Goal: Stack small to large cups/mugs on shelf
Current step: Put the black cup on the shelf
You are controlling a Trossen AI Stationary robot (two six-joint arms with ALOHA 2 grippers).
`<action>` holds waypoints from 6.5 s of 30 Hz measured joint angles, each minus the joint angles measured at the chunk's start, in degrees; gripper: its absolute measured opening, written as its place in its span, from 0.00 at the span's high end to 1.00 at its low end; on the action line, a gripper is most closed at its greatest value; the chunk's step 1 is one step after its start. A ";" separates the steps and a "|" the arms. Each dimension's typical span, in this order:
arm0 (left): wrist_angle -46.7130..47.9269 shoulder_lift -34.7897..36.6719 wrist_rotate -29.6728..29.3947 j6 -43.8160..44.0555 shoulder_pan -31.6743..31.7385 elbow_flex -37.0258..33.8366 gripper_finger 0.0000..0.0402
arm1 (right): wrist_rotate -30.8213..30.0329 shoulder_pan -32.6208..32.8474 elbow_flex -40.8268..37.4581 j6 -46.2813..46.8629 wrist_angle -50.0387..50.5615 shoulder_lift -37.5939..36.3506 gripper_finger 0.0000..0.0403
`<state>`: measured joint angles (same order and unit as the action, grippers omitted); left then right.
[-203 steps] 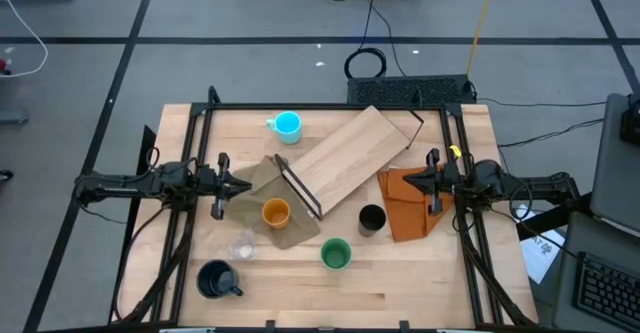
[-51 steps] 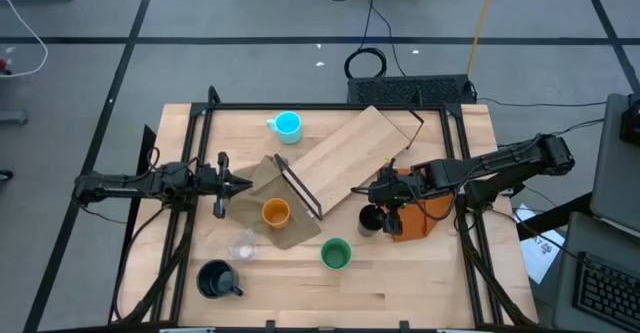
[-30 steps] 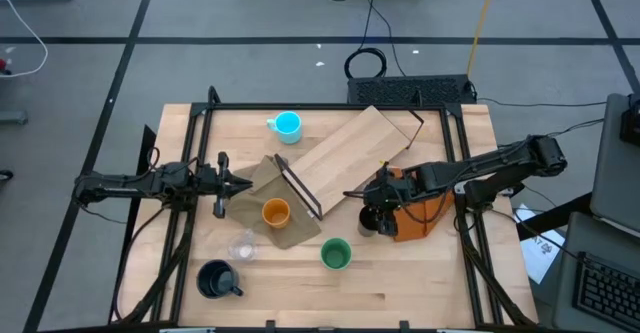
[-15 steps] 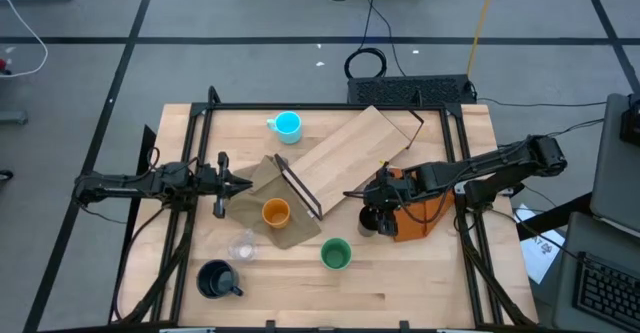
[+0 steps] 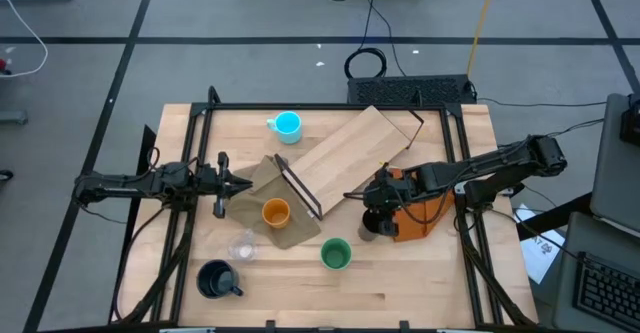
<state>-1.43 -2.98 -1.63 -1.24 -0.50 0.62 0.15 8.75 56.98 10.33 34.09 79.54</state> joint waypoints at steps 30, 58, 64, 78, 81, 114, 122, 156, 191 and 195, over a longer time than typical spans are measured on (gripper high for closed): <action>-0.19 0.00 -1.40 0.00 0.01 0.00 0.91 | -15.45 -1.97 -0.03 -2.50 -6.06 -16.73 1.00; -0.13 0.00 -1.44 1.58 0.01 0.00 0.91 | -49.55 3.12 0.03 -23.79 -20.97 -16.00 1.00; -0.11 0.00 -1.44 1.56 0.01 0.00 0.91 | -67.76 6.25 0.03 -32.75 -29.27 -11.38 1.00; -0.11 0.00 -1.42 1.53 0.00 0.00 0.91 | -82.87 7.02 0.03 -53.47 -46.91 -5.28 1.00; -0.08 0.00 -1.42 1.53 0.01 0.00 0.91 | -82.87 7.02 0.04 -53.49 -47.52 -5.32 1.00; 0.00 0.00 -1.38 1.45 0.01 0.00 0.91 | -38.91 11.15 0.03 -18.52 -34.29 -22.39 1.00; 0.00 0.00 -1.40 1.47 0.01 0.00 0.91 | -38.92 9.47 0.03 -14.80 -28.79 -22.52 1.00; -0.03 0.00 -1.40 1.55 0.00 0.00 0.91 | -27.10 -24.00 14.84 -9.83 2.79 -10.85 1.00; 0.32 0.00 -1.31 1.47 -0.01 0.00 0.91 | -10.13 -44.46 29.54 -17.18 16.06 7.68 1.00; 0.35 -0.01 -1.31 1.49 0.00 0.00 0.91 | -7.17 -45.84 29.54 -17.47 14.20 8.21 1.00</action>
<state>-1.08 -2.99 -2.94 0.25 -0.50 0.62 -7.01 -37.09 86.52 -7.14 48.29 87.75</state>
